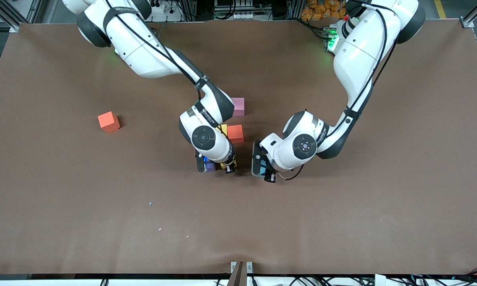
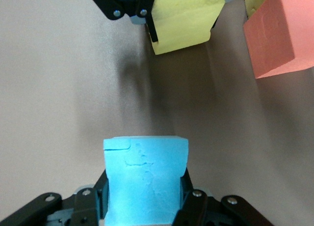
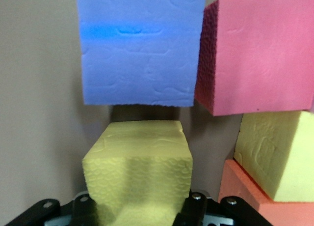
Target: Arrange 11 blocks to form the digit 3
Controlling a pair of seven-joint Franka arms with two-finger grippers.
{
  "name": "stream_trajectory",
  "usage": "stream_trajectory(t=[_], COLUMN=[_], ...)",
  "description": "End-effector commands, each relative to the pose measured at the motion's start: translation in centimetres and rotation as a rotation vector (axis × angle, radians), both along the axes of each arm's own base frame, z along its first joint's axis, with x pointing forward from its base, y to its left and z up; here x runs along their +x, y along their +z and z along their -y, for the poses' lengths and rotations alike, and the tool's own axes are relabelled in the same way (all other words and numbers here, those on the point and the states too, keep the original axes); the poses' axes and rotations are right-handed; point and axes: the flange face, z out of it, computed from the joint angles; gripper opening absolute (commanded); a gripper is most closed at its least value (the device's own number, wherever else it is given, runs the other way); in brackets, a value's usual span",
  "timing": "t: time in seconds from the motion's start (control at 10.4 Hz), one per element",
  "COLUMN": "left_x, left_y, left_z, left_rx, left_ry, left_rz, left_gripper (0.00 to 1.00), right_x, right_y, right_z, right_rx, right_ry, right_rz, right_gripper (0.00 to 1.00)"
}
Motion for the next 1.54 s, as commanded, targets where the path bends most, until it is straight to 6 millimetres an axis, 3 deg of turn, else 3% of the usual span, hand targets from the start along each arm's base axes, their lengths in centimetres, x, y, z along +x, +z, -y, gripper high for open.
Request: stream_trajectory(t=[0.0, 1.45], left_x=[-0.1, 0.0], left_y=[-0.6, -0.7], left_z=[0.2, 0.1], left_rx=[0.01, 0.01], left_ry=[0.009, 0.012], left_rz=[0.008, 0.003], left_gripper=[0.0, 0.0], right_x=[-0.6, -0.2], right_y=[0.6, -0.3], right_z=[0.9, 2.5], right_rx=[-0.002, -0.035], right_ry=[-0.025, -0.009], right_rz=[-0.009, -0.004], right_gripper=[0.0, 0.0])
